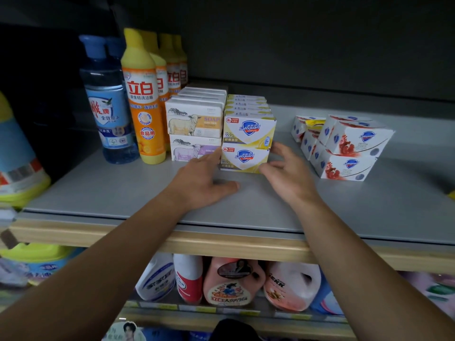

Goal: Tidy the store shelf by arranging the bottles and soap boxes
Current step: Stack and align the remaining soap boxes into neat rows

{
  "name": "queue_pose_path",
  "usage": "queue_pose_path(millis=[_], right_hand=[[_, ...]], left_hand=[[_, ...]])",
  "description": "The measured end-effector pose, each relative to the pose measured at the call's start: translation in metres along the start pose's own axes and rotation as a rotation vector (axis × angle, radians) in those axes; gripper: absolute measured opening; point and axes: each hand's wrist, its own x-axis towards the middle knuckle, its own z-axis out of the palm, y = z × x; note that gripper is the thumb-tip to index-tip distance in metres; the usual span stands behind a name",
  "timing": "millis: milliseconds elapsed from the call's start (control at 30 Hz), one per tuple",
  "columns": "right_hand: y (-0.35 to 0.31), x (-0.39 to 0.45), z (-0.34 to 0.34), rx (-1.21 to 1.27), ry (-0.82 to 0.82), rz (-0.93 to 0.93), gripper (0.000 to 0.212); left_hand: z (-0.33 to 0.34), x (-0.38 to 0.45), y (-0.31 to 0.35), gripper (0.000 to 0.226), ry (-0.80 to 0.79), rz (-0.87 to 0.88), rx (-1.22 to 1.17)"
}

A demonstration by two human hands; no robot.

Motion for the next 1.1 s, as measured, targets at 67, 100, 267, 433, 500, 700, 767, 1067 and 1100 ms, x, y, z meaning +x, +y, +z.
queue_pose_path(millis=[67, 100, 267, 433, 500, 700, 767, 1067, 1100], right_hand=[[-0.002, 0.0, 0.001, 0.024, 0.025, -0.007, 0.058], [-0.002, 0.0, 0.001, 0.035, 0.023, -0.012, 0.06], [-0.003, -0.002, 0.0, 0.066, 0.012, -0.033, 0.057], [-0.005, -0.004, -0.002, 0.063, -0.003, -0.055, 0.047], [-0.006, -0.005, -0.002, 0.057, 0.0, -0.053, 0.043], [-0.007, -0.006, -0.004, 0.077, 0.015, -0.052, 0.046], [-0.007, -0.006, -0.004, 0.081, 0.015, -0.052, 0.046], [-0.006, -0.007, -0.003, 0.091, 0.035, -0.075, 0.042], [-0.005, -0.006, -0.003, 0.09, 0.034, -0.077, 0.041]], left_hand=[[0.001, 0.0, -0.001, 0.08, 0.099, -0.016, -0.092], [0.001, 0.0, -0.002, 0.08, 0.146, -0.018, -0.134], [-0.002, 0.005, 0.001, 0.074, 0.143, -0.001, -0.21], [-0.001, 0.005, 0.0, 0.069, 0.161, 0.05, -0.219], [-0.001, 0.004, -0.001, 0.066, 0.191, 0.065, -0.212], [0.0, 0.001, 0.0, 0.068, 0.238, 0.083, -0.232], [-0.001, -0.001, 0.002, 0.067, 0.241, 0.083, -0.23], [-0.004, -0.003, 0.006, 0.065, 0.232, 0.091, -0.223], [-0.003, -0.003, 0.005, 0.063, 0.23, 0.089, -0.224]])
